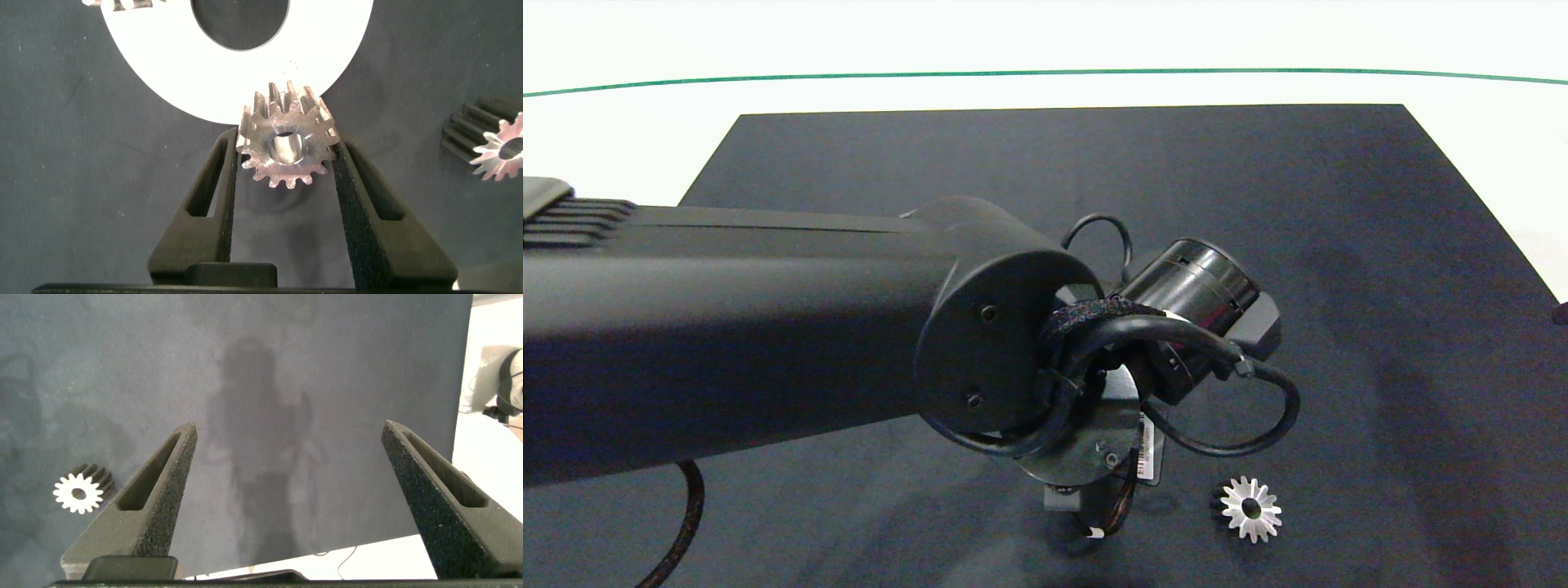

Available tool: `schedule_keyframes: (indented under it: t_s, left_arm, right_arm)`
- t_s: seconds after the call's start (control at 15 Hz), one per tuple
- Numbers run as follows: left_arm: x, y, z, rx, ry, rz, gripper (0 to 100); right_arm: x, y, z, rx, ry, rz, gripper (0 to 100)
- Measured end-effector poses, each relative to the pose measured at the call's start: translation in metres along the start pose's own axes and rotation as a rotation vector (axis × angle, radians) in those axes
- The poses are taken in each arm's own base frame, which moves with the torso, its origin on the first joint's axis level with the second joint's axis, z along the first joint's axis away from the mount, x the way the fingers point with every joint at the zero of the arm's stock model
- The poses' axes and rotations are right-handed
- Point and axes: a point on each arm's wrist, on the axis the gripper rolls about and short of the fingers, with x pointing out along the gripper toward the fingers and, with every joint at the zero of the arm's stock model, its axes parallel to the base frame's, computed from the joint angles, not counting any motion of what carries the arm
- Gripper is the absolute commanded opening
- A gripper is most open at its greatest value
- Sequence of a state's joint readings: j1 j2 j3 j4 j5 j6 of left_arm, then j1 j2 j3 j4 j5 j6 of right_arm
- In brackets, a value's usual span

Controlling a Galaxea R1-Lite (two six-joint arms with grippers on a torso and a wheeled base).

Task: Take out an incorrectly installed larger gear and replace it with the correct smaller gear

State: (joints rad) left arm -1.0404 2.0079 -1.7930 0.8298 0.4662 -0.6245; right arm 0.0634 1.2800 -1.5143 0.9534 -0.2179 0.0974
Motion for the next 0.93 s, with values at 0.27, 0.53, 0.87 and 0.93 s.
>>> schedule_keyframes:
  t_s: [0.27, 0.53, 0.87, 0.93]
  left_arm:
    - [0.0028, -0.0009, 0.0002, 0.003, 0.002, 0.004, 1]
    - [0.0063, 0.0005, 0.0011, 0.005, 0.005, 0.014, 1]
    - [0.0080, 0.0020, 0.0015, 0.005, -0.006, 0.038, 1]
    - [0.0085, 0.0022, 0.0009, 0.006, -0.004, 0.042, 1]
  right_arm:
    - [-0.0003, 0.0001, 0.0001, -0.001, -0.002, 0.003, 91]
    - [-0.0001, 0.0002, 0.0001, -0.010, -0.003, 0.005, 91]
    - [-0.0002, 0.0003, 0.0004, -0.010, -0.005, 0.008, 91]
    - [-0.0001, 0.0005, 0.0005, -0.011, -0.005, 0.009, 91]
